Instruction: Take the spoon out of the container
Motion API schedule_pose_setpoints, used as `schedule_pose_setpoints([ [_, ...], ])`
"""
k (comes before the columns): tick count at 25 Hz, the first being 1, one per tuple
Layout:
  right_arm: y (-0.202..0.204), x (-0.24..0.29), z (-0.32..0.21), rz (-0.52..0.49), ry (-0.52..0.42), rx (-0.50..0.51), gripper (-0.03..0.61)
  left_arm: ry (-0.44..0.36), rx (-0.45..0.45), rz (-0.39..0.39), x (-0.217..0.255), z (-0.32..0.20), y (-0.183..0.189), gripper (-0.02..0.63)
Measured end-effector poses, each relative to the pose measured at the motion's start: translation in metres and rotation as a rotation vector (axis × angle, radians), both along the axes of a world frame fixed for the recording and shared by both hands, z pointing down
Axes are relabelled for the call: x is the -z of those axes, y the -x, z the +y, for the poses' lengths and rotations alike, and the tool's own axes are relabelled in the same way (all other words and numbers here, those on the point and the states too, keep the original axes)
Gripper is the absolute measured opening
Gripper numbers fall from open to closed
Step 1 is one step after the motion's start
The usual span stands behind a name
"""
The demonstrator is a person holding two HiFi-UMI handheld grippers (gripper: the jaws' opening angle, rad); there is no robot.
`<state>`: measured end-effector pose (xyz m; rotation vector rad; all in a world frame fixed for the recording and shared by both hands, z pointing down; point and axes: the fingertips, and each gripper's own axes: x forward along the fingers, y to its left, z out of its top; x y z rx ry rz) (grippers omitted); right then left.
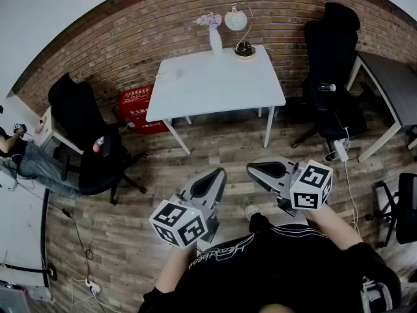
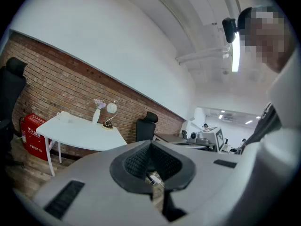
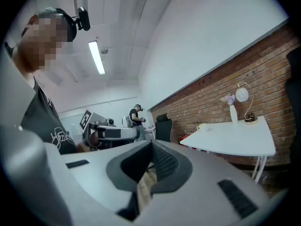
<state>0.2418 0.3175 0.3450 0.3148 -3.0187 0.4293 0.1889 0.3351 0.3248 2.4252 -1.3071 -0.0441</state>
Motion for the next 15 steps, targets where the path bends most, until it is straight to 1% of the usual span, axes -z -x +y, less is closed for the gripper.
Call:
schedule_pose_setpoints([
  [6,-0.004,0.004,0.006,-0.001,0.000,-0.012,-0.003,-0.007,0.003,0.006,0.006,0.009,-0.004,0.005],
  [9,-0.004,0.008,0.006,-0.007,0.012,-0.042,-0.003,-0.015,0.012,0.000,0.011,0.016,-0.002,0.005],
  [15,0.000,0.011,0.003,-0.027,0.030,-0.048,-0.003,-0.018,0.038,-0.004,0.016,0.020,0.008,0.005],
])
